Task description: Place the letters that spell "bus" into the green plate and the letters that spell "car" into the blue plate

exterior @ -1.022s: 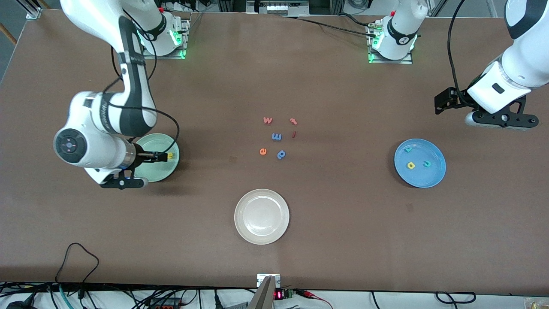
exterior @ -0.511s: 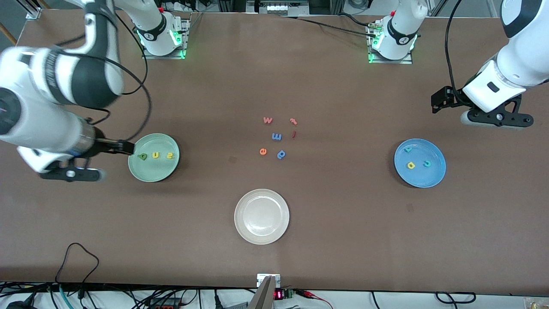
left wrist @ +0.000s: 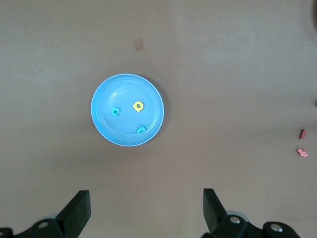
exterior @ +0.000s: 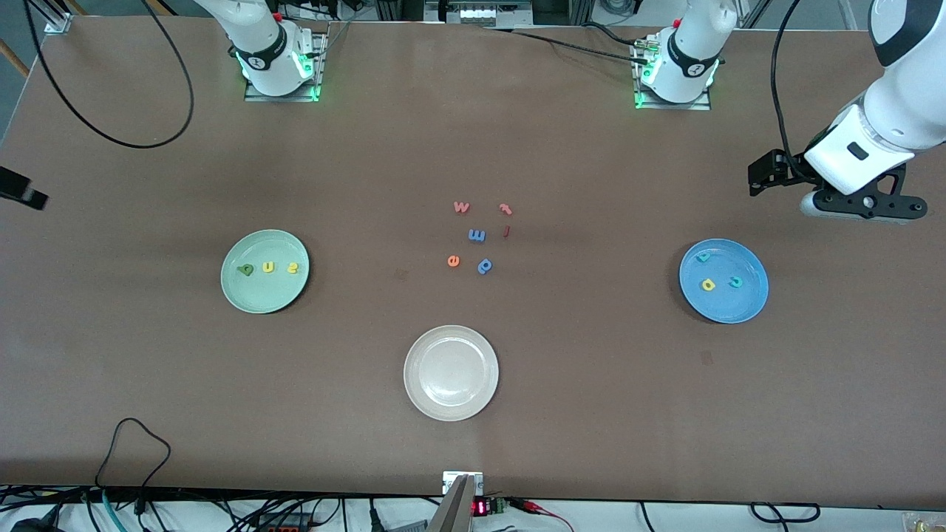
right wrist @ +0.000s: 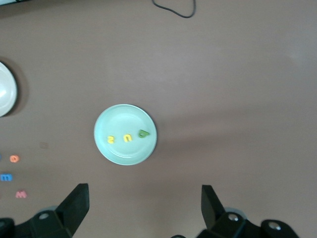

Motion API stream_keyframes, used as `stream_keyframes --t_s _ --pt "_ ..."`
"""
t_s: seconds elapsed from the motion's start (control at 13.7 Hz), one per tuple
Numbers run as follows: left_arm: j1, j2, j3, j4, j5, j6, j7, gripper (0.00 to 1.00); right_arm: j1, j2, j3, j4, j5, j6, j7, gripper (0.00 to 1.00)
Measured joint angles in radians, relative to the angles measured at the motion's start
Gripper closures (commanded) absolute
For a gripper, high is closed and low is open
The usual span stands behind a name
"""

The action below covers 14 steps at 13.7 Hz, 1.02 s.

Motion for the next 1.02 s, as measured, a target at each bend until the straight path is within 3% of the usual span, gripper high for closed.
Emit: stream_keyframes --t_s 0.36,0.8,1.02 --pt "0.000 0.000 -0.001 0.003 0.000 0.003 0.000 0.00 0.003 -0.124 0.070 -0.253 -0.052 0.178 -0.011 0.00" --pt "0.000 0.000 0.001 0.004 0.000 0.000 0.000 0.00 0.006 -0.280 0.072 -0.434 -0.053 0.170 -0.020 0.00" --pt "0.000 0.000 0.001 0.005 0.000 0.001 0.000 0.00 0.011 -0.307 0.077 -0.465 -0.055 0.133 -0.023 0.00"
